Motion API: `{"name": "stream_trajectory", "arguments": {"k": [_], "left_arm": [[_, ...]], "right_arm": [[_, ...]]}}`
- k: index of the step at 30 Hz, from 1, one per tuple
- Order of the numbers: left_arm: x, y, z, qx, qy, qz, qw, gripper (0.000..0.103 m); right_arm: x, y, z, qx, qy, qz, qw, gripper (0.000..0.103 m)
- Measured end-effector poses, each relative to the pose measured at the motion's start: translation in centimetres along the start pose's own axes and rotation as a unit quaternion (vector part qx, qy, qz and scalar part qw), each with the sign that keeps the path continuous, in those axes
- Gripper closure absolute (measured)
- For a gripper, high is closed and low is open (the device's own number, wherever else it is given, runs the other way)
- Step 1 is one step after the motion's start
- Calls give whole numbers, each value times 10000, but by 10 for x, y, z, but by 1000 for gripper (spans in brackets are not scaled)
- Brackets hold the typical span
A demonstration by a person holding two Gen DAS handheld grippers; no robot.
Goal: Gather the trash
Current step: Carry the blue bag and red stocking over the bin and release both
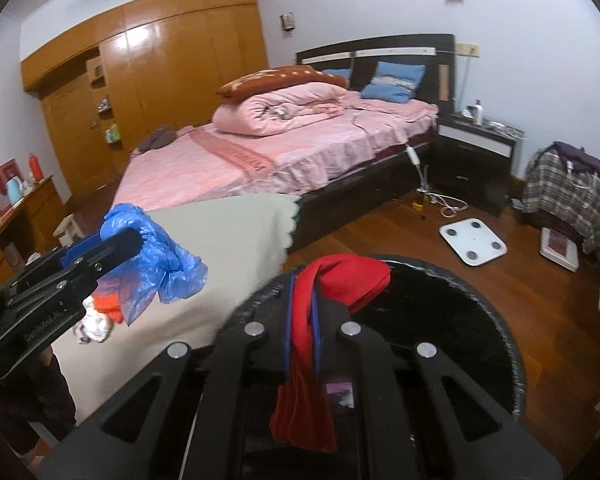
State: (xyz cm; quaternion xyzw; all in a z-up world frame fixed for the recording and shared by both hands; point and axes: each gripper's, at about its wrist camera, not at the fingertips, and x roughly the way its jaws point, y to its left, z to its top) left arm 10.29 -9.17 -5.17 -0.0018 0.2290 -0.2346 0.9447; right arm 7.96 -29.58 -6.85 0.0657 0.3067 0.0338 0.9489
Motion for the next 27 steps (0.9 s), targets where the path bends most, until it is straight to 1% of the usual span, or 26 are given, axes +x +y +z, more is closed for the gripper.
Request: {"name": "stream_trajectory", "arguments": {"k": [5, 6, 9, 11, 12, 13, 14, 16, 18, 19, 20, 23, 25, 27], "left_arm": [[21, -20, -2, 63, 172, -256, 9995, 65], [24, -23, -2, 67, 201, -297, 9993, 65], [38, -32, -4, 116, 346, -477, 9982, 64], [44, -38, -6, 173, 445, -569, 9972, 59], [47, -39, -7, 190, 502, -618, 9966, 56], [49, -40, -9, 193, 535, -628, 9964, 48], [50, -41, -10, 185, 559, -623, 9963, 42], [50, -40, -12, 173, 565, -615, 9964, 39], [49, -38, -13, 212, 557, -539, 9968, 37], [46, -37, -13, 214, 539, -516, 9970, 33], [44, -35, -14, 204, 519, -493, 9972, 30], [37, -26, -14, 179, 481, -384, 9979, 30], [28, -14, -14, 152, 412, -255, 9987, 29], [17, -2, -14, 108, 337, -85, 9993, 27]], "right_arm": [[4, -23, -7, 128, 94, -231, 9996, 96], [6, -27, -10, 146, 142, -272, 9994, 93], [9, -36, -17, 190, 296, -372, 9987, 92], [12, -42, -22, 206, 439, -509, 9975, 81], [13, -45, -24, 231, 515, -556, 9969, 66], [14, -49, -28, 270, 625, -660, 9955, 56], [16, -51, -27, 281, 672, -739, 9946, 55], [17, -55, -32, 299, 756, -840, 9931, 51], [13, -59, -36, 403, 709, -879, 9928, 49], [12, -60, -37, 433, 684, -883, 9928, 45], [10, -59, -37, 457, 616, -890, 9931, 43], [4, -54, -34, 445, 425, -924, 9938, 29], [2, -50, -29, 425, 283, -945, 9942, 13], [-1, -44, -24, 407, 146, -908, 9949, 11]]}}
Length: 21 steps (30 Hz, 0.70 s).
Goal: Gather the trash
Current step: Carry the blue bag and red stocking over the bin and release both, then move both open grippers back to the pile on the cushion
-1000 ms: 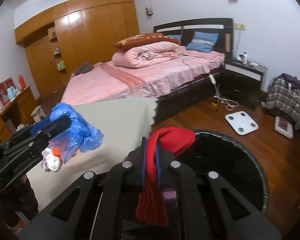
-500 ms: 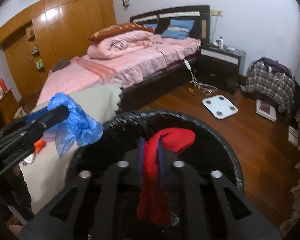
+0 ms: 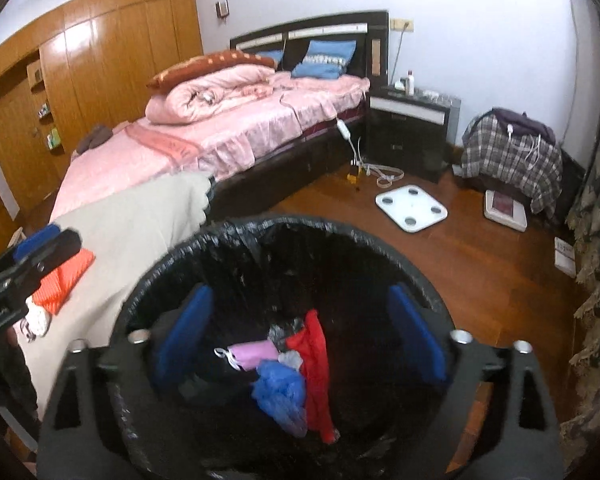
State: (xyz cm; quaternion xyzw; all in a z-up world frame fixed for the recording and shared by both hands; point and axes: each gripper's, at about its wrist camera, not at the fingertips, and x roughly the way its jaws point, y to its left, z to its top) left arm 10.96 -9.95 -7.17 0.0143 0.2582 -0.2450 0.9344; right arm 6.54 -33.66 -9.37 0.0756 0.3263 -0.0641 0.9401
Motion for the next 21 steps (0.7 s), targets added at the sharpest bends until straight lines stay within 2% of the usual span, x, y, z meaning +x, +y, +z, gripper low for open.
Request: {"name": "stream_trajectory", "arguments": {"k": [4, 9, 15, 21], "left_arm": [[-20, 27, -5, -44, -109, 432, 9990, 24], [-44, 69, -16, -192, -132, 1008, 9946, 23], [-67, 124, -36, -403, -30, 1692, 9848, 23], [-86, 172, -59, -641, 107, 2182, 9737, 23]], "right_arm": [[-1, 17, 5, 33, -68, 227, 9997, 8], [3, 62, 7, -175, -120, 586, 9981, 8], [8, 118, 7, -452, -138, 1044, 9934, 8], [18, 177, 0, -840, -84, 1389, 9867, 8]]}}
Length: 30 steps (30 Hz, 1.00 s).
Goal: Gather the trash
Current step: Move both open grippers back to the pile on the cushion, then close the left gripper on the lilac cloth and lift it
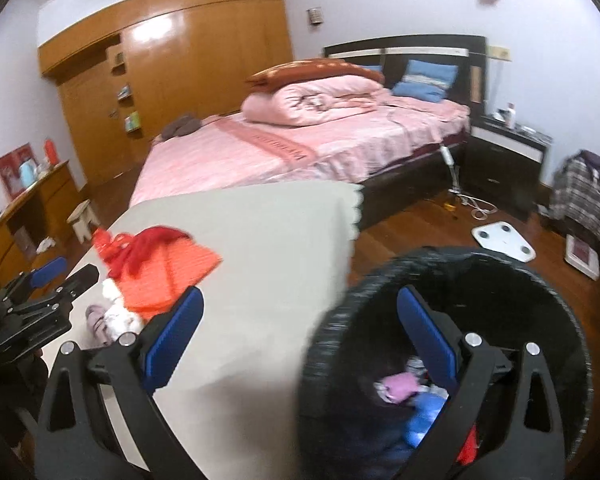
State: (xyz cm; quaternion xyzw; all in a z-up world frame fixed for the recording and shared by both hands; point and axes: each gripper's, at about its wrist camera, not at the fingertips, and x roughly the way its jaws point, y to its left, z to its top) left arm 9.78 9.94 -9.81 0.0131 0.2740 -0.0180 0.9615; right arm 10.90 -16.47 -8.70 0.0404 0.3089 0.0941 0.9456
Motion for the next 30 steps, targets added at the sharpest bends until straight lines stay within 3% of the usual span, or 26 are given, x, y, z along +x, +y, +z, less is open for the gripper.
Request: {"name": "stream_trajectory", "arguments": {"k": [10, 21, 24, 28, 30], "left_arm": [[14, 55, -38, -330, 461, 426, 9975, 23], [44, 65, -58, -484, 986, 342, 9934, 29], [52, 65, -61, -484, 1145, 267, 9919, 40], [57, 64, -63, -506, 1289, 50, 9904, 69], [55, 65, -64, -532, 1264, 18, 9906, 71]], "right_arm": [[35, 47, -17, -337, 153, 144, 9992, 8], [53, 67, -37, -534, 418, 145, 9976, 8], [55, 68, -40, -579, 450, 147, 9972, 8], [56, 70, -40, -599, 474, 143, 9970, 8], [56, 72, -41, -607, 496, 154, 9968, 8]]}}
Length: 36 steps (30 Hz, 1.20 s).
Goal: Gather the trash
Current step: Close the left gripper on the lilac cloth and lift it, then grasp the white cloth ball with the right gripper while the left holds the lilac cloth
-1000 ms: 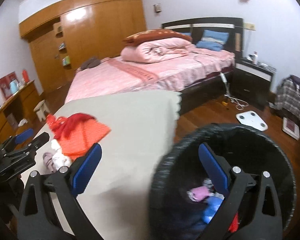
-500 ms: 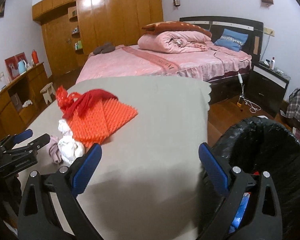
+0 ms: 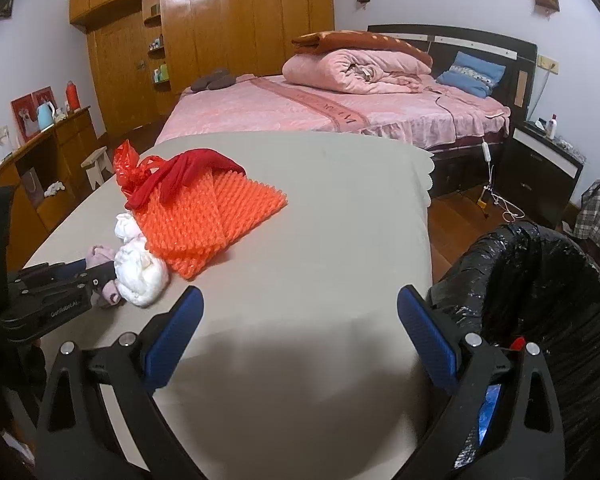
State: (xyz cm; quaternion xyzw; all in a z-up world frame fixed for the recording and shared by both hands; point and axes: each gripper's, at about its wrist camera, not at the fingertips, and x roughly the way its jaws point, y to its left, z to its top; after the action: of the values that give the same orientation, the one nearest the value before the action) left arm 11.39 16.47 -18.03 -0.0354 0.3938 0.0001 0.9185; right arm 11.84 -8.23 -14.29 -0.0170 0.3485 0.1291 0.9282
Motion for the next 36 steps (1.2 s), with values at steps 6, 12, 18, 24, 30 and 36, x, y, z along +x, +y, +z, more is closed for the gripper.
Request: {"name": "stream_trajectory", "arguments": {"k": [6, 12, 18, 24, 30, 36], "left_arm": [[-17, 8, 0, -138, -287, -28, 9995, 72], [-24, 23, 3, -29, -396, 239, 9989, 72], [-19, 43, 8, -130, -367, 423, 9983, 72], [-12, 59, 12, -125, -255, 493, 9984, 72], [-9, 74, 11, -151, -175, 476, 9986, 72], [-4, 82, 8, -251, -103, 404, 9988, 72]], "right_arm": [[0, 6, 0, -58, 10, 60, 10000, 8], [7, 19, 5, -9, 21, 197, 9998, 8], [21, 45, 11, 23, 54, 318, 9995, 8], [34, 76, 15, 123, 128, 240, 9996, 8], [43, 99, 13, 61, 217, 253, 9994, 8], [57, 111, 9, 160, 445, 263, 9985, 8]]}}
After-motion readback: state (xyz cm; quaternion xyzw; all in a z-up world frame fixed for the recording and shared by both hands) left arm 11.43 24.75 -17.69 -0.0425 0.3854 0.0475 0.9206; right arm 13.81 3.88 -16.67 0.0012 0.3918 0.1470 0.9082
